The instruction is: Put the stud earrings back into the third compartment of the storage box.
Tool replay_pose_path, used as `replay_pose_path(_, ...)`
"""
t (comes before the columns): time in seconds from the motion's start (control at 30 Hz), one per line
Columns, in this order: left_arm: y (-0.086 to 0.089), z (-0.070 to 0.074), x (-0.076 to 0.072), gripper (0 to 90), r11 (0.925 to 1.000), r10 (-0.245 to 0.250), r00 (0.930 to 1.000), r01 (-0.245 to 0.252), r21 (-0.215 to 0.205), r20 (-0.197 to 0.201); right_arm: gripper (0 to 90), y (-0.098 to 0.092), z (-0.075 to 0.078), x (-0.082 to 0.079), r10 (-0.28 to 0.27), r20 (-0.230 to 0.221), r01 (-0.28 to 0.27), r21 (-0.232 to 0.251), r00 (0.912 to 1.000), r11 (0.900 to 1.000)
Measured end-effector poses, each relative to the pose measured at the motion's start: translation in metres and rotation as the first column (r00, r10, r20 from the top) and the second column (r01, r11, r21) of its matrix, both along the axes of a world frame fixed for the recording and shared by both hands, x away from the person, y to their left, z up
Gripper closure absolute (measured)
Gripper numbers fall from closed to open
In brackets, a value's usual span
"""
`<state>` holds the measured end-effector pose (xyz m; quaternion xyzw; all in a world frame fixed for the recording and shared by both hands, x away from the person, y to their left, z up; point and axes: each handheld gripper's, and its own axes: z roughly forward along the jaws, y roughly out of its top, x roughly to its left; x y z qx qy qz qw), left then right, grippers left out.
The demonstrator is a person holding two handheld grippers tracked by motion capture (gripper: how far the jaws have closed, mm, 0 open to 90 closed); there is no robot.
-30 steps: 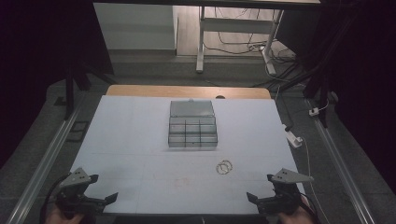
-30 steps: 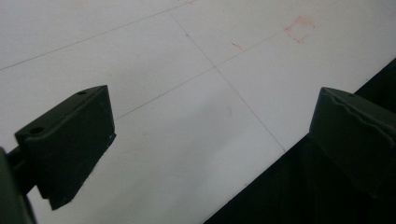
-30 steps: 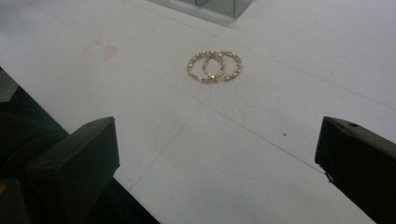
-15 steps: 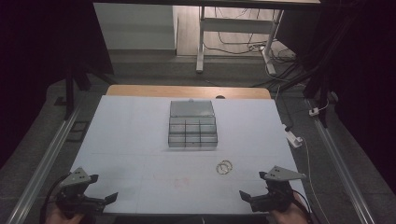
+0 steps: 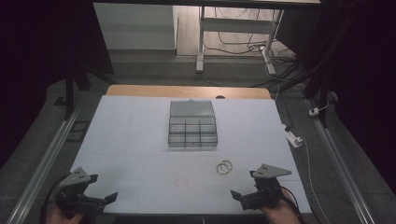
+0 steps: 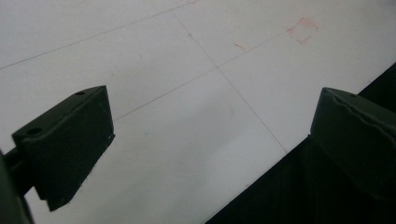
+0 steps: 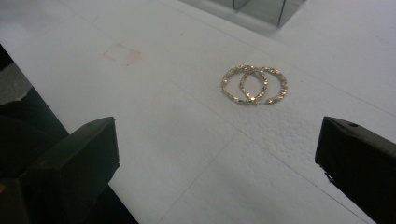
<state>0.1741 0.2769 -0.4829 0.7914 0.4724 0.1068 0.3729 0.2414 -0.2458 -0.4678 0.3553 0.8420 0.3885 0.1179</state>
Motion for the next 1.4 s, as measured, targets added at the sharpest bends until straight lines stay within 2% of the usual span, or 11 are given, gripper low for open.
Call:
replay_pose_path(0.2, 0.0, 0.0, 0.0, 0.0, 1.0, 0.0, 1.0, 0.0, 0.001, 0.0, 0.0, 0.015, -0.007, 0.003, 0.044, -0.006, -0.045, -0.052, 0.999, 0.998)
replay_pose_path(0.27, 0.0, 0.0, 0.0, 0.0, 1.0, 0.0, 1.0, 0.0, 0.001, 0.0, 0.0, 0.026, -0.009, 0.007, 0.077, 0.002, -0.077, -0.083, 0.997, 0.994)
replay_pose_path(0.7, 0.0, 0.0, 0.001, 0.0, 1.0, 0.001, 1.0, -0.001, -0.002, -0.003, 0.0, 0.053, -0.021, 0.032, 0.109, -0.037, -0.111, -0.074, 0.9934, 0.991)
replay_pose_path(0.77, 0.0, 0.0, 0.001, 0.0, 1.0, 0.0, 1.0, 0.0, -0.003, -0.004, 0.0, 0.063, -0.027, 0.039, 0.121, -0.053, -0.126, -0.094, 0.9912, 0.988)
replay_pose_path(0.9, 0.0, 0.0, 0.001, 0.0, 1.0, -0.001, 1.0, 0.001, -0.004, -0.003, 2.5, 0.071, -0.033, 0.046, 0.135, -0.062, -0.141, -0.118, 0.9889, 0.983)
replay_pose_path(1.03, 0.0, 0.0, 0.001, 0.0, 1.0, -0.002, 1.0, 0.002, -0.004, -0.002, 16.9, 0.078, -0.04, 0.058, 0.131, -0.074, -0.141, -0.148, 0.9886, 0.979)
replay_pose_path(1.1, 0.0, 0.0, 0.001, 0.0, 1.0, -0.003, 1.0, 0.003, -0.004, -0.002, 19.9, 0.079, -0.041, 0.06, 0.125, -0.078, -0.136, -0.16, 0.9892, 0.978)
replay_pose_path(1.13, 0.0, 0.0, 0.001, 0.0, 1.0, -0.003, 1.0, 0.003, -0.005, -0.003, 28.0, 0.081, -0.044, 0.065, 0.122, -0.082, -0.136, -0.188, 0.9891, 0.973)
replay_pose_path(1.17, 0.0, 0.0, 0.001, 0.0, 1.0, -0.004, 1.0, 0.004, -0.004, -0.002, 30.4, 0.082, -0.044, 0.067, 0.123, -0.086, -0.138, -0.198, 0.9887, 0.971)
replay_pose_path(1.3, 0.0, 0.0, 0.002, 0.0, 1.0, -0.005, 1.0, 0.005, -0.002, -0.002, 42.5, 0.085, -0.048, 0.073, 0.098, -0.081, -0.115, -0.239, 0.9918, 0.964)
replay_pose_path(1.4, 0.0, 0.0, 0.002, 0.0, 1.0, -0.005, 1.0, 0.005, -0.001, 0.0, 50.3, 0.086, -0.047, 0.076, 0.088, -0.077, -0.105, -0.249, 0.9932, 0.963)
